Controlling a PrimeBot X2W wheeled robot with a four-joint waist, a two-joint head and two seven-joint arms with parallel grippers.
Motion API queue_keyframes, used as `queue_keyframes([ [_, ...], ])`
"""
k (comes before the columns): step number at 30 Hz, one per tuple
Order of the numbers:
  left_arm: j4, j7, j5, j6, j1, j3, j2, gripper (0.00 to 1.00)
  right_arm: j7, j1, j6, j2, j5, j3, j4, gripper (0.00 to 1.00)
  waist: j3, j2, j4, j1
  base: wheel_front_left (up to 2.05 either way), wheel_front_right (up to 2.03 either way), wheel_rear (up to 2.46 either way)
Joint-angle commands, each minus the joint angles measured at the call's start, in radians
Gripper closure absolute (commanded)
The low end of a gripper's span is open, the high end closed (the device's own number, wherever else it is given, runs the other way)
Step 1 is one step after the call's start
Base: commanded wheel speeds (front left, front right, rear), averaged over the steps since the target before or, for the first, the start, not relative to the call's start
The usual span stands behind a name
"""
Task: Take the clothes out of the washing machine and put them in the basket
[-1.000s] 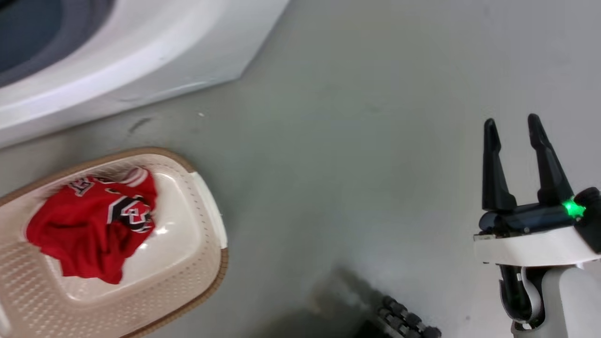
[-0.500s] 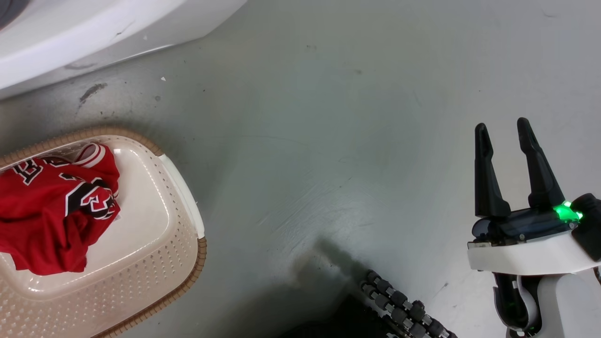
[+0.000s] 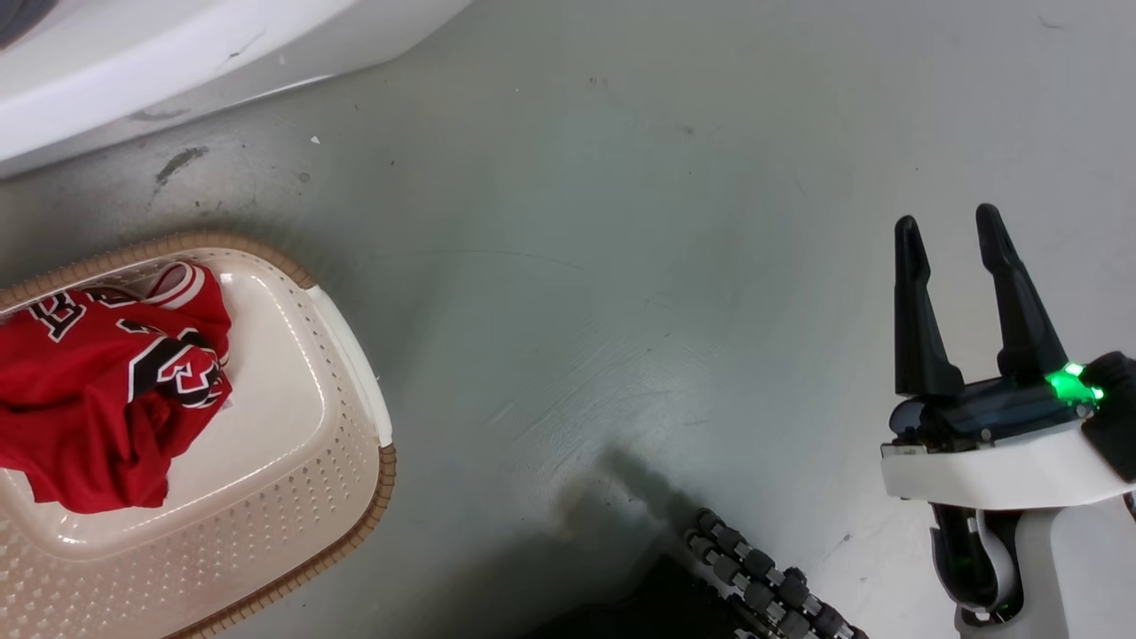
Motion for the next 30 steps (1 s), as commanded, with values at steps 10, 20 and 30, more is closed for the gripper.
queue_keyframes([
  [10,-0.01,-0.262,-0.082,-0.001,0.081,-0.088,0.03,1.0,-0.002,-0.064,-0.001,0.002,-0.045,-0.016,0.022,0.0,-0.086,-0.0001,0.026,-0.0001,0.0,0.0,0.0],
  [20,0.085,-0.665,-0.084,0.007,0.304,-0.121,-0.091,1.0,-0.002,-0.026,-0.001,0.002,-0.158,-0.081,0.045,0.0,-0.266,-0.0001,0.16,-0.0001,0.0,0.0,0.0],
  [30,0.075,-0.915,-0.099,0.054,0.554,-0.117,-0.207,1.0,-0.002,0.039,-0.001,0.002,-0.238,-0.084,0.081,0.0,-0.468,-0.0001,0.263,-0.0001,0.0,0.0,0.0],
])
